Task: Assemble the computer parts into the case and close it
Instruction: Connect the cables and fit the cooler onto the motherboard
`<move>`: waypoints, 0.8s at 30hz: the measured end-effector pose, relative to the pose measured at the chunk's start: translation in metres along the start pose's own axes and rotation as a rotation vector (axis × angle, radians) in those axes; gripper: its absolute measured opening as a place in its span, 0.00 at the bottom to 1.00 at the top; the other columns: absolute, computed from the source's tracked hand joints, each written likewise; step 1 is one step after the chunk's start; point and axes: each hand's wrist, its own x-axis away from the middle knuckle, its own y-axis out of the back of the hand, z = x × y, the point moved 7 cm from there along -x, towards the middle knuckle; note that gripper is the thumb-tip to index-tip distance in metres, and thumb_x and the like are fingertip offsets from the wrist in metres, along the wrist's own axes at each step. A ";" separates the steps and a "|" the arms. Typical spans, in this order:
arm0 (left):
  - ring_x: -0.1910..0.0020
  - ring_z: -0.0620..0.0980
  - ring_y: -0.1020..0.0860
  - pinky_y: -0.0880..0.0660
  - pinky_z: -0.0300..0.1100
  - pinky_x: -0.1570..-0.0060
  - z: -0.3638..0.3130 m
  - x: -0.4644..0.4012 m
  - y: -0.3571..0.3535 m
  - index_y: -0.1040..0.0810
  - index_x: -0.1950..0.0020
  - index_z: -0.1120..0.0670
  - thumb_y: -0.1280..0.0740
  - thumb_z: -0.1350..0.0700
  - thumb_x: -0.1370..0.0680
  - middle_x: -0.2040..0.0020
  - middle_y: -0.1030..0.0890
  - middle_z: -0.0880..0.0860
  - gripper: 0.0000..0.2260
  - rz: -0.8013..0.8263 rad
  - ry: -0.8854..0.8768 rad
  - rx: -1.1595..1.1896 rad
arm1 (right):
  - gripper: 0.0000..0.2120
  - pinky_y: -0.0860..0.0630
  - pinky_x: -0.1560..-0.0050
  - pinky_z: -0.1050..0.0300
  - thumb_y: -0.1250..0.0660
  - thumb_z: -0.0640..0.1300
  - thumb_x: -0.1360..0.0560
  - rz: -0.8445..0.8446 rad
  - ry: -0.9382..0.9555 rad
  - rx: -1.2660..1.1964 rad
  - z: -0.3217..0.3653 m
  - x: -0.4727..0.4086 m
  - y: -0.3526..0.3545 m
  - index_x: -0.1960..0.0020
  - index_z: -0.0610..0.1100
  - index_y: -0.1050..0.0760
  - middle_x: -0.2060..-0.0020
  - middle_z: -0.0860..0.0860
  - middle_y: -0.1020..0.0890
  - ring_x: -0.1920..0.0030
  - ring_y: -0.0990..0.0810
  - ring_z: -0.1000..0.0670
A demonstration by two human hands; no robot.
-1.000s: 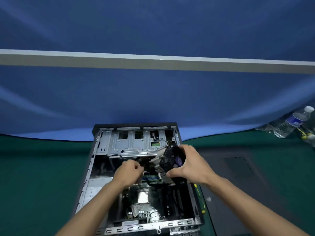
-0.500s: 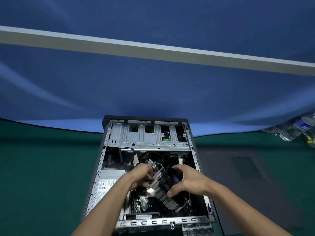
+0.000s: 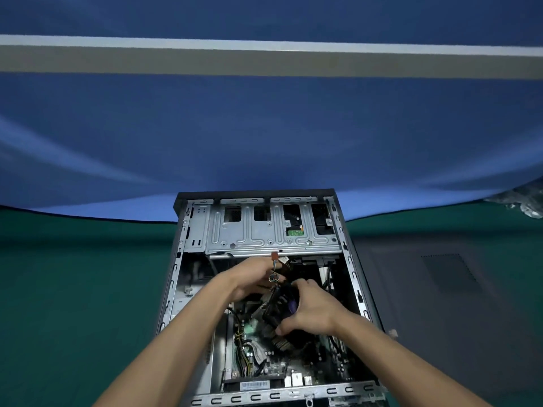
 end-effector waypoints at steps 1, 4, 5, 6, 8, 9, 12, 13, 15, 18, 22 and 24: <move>0.64 0.48 0.27 0.31 0.39 0.64 -0.001 0.000 0.000 0.27 0.53 0.54 0.42 0.58 0.18 0.58 0.21 0.54 0.07 -0.008 -0.007 -0.013 | 0.42 0.26 0.45 0.54 0.22 0.59 0.43 -0.045 -0.006 0.077 0.001 -0.002 0.000 0.36 0.48 0.34 0.46 0.51 0.30 0.45 0.26 0.49; 0.65 0.46 0.26 0.29 0.35 0.65 -0.005 0.000 0.005 0.24 0.56 0.55 0.43 0.64 0.20 0.58 0.22 0.53 0.10 -0.082 -0.053 -0.166 | 0.44 0.28 0.45 0.52 0.24 0.62 0.41 -0.135 0.027 0.234 0.007 -0.006 -0.003 0.33 0.46 0.38 0.41 0.49 0.33 0.39 0.30 0.46; 0.66 0.45 0.28 0.31 0.33 0.69 -0.007 0.000 0.009 0.23 0.53 0.56 0.44 0.66 0.21 0.56 0.22 0.54 0.12 -0.124 -0.078 -0.281 | 0.42 0.28 0.45 0.52 0.26 0.61 0.39 -0.153 0.045 0.278 0.008 -0.007 -0.004 0.33 0.45 0.38 0.41 0.48 0.33 0.39 0.31 0.46; 0.67 0.44 0.29 0.33 0.30 0.73 -0.010 0.001 0.013 0.22 0.49 0.58 0.45 0.68 0.22 0.55 0.23 0.54 0.14 -0.157 -0.103 -0.419 | 0.41 0.28 0.45 0.52 0.27 0.61 0.38 -0.169 0.068 0.320 0.009 -0.007 -0.006 0.33 0.45 0.39 0.41 0.48 0.33 0.39 0.32 0.45; 0.66 0.45 0.28 0.36 0.29 0.76 -0.011 0.006 0.021 0.21 0.43 0.60 0.46 0.69 0.24 0.54 0.23 0.55 0.17 -0.167 -0.115 -0.648 | 0.40 0.28 0.45 0.51 0.28 0.60 0.36 -0.180 0.129 0.383 0.011 -0.008 -0.010 0.32 0.45 0.40 0.40 0.47 0.35 0.39 0.33 0.45; 0.63 0.47 0.26 0.34 0.29 0.75 -0.009 0.009 0.023 0.20 0.44 0.60 0.46 0.69 0.25 0.55 0.22 0.56 0.18 -0.151 -0.099 -0.716 | 0.40 0.28 0.45 0.51 0.29 0.59 0.35 -0.173 0.160 0.406 0.013 -0.009 -0.012 0.31 0.45 0.41 0.40 0.47 0.35 0.39 0.34 0.45; 0.68 0.50 0.24 0.29 0.37 0.69 0.005 0.011 0.030 0.22 0.53 0.59 0.45 0.67 0.25 0.64 0.23 0.57 0.12 -0.080 -0.011 -0.740 | 0.39 0.28 0.44 0.50 0.29 0.56 0.33 -0.148 0.241 0.473 0.018 -0.010 -0.020 0.29 0.44 0.42 0.39 0.46 0.35 0.39 0.34 0.45; 0.72 0.50 0.23 0.27 0.39 0.72 0.011 0.013 0.031 0.26 0.54 0.60 0.45 0.67 0.23 0.67 0.23 0.57 0.09 -0.062 0.036 -0.662 | 0.40 0.28 0.43 0.50 0.29 0.56 0.33 -0.142 0.258 0.496 0.020 -0.010 -0.022 0.29 0.44 0.43 0.40 0.46 0.35 0.39 0.34 0.45; 0.77 0.49 0.24 0.27 0.39 0.77 0.017 0.015 0.036 0.30 0.57 0.60 0.46 0.66 0.21 0.70 0.22 0.56 0.08 -0.057 0.080 -0.559 | 0.41 0.28 0.41 0.50 0.28 0.55 0.33 -0.135 0.275 0.531 0.021 -0.012 -0.026 0.28 0.44 0.44 0.39 0.45 0.36 0.39 0.34 0.45; 0.79 0.48 0.25 0.27 0.38 0.78 0.016 0.017 0.039 0.31 0.57 0.60 0.45 0.66 0.21 0.73 0.22 0.54 0.08 -0.045 0.076 -0.517 | 0.44 0.29 0.38 0.50 0.27 0.55 0.33 -0.140 0.281 0.547 0.023 -0.015 -0.028 0.27 0.43 0.46 0.38 0.45 0.37 0.38 0.35 0.45; 0.76 0.49 0.23 0.25 0.39 0.74 0.013 0.022 0.039 0.28 0.55 0.60 0.42 0.65 0.22 0.71 0.21 0.54 0.05 -0.033 0.058 -0.452 | 0.43 0.32 0.35 0.49 0.28 0.55 0.32 -0.160 0.318 0.560 0.027 -0.015 -0.034 0.27 0.43 0.46 0.37 0.45 0.37 0.36 0.37 0.44; 0.74 0.50 0.23 0.24 0.39 0.73 0.013 0.023 0.041 0.27 0.55 0.60 0.41 0.65 0.22 0.70 0.20 0.55 0.05 -0.039 0.040 -0.387 | 0.42 0.34 0.34 0.49 0.28 0.55 0.32 -0.165 0.336 0.569 0.029 -0.016 -0.039 0.27 0.43 0.46 0.38 0.45 0.36 0.37 0.37 0.45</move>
